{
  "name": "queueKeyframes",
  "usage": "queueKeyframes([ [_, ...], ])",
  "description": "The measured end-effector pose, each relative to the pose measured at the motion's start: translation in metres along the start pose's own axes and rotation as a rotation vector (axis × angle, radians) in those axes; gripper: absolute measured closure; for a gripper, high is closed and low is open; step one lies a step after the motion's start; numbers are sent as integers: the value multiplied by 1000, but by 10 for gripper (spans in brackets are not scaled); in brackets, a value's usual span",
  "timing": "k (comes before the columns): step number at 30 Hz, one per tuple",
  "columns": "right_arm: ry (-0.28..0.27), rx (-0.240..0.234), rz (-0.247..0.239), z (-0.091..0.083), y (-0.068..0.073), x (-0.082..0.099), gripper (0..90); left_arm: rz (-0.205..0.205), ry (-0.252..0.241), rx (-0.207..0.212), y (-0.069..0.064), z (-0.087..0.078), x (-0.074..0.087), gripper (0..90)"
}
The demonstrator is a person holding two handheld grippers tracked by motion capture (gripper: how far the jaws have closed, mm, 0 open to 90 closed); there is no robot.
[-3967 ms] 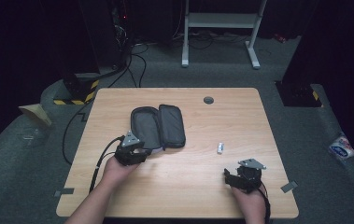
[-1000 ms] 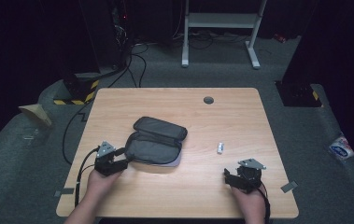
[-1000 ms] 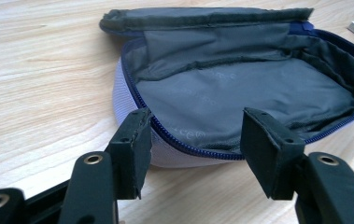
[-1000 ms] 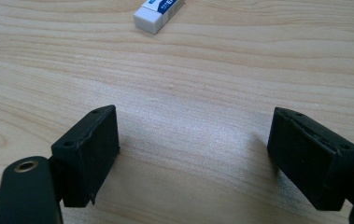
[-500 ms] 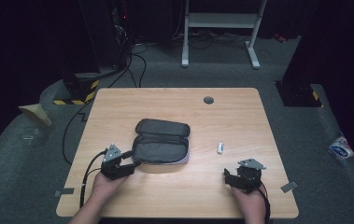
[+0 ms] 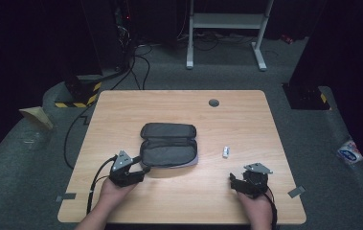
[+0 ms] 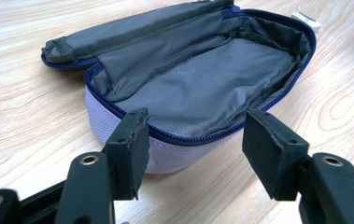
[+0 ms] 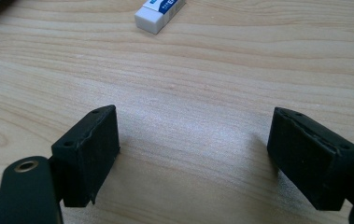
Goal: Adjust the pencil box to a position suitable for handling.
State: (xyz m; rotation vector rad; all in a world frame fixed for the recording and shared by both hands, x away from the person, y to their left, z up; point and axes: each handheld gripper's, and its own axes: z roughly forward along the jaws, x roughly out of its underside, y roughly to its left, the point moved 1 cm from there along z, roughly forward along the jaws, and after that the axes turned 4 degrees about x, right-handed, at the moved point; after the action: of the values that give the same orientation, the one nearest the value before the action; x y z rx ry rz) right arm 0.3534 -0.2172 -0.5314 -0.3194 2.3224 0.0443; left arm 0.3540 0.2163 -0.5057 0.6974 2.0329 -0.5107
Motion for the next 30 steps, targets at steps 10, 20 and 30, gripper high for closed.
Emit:
queueKeyframes([
  [10,1,-1,2,0,0,0,166,26,-3,19,-16,14,-3,416],
  [20,1,-1,2,0,0,0,166,14,-23,-11,-11,11,-5,447],
  [30,1,-1,2,0,0,0,166,3,-10,-51,-3,14,-5,573],
])
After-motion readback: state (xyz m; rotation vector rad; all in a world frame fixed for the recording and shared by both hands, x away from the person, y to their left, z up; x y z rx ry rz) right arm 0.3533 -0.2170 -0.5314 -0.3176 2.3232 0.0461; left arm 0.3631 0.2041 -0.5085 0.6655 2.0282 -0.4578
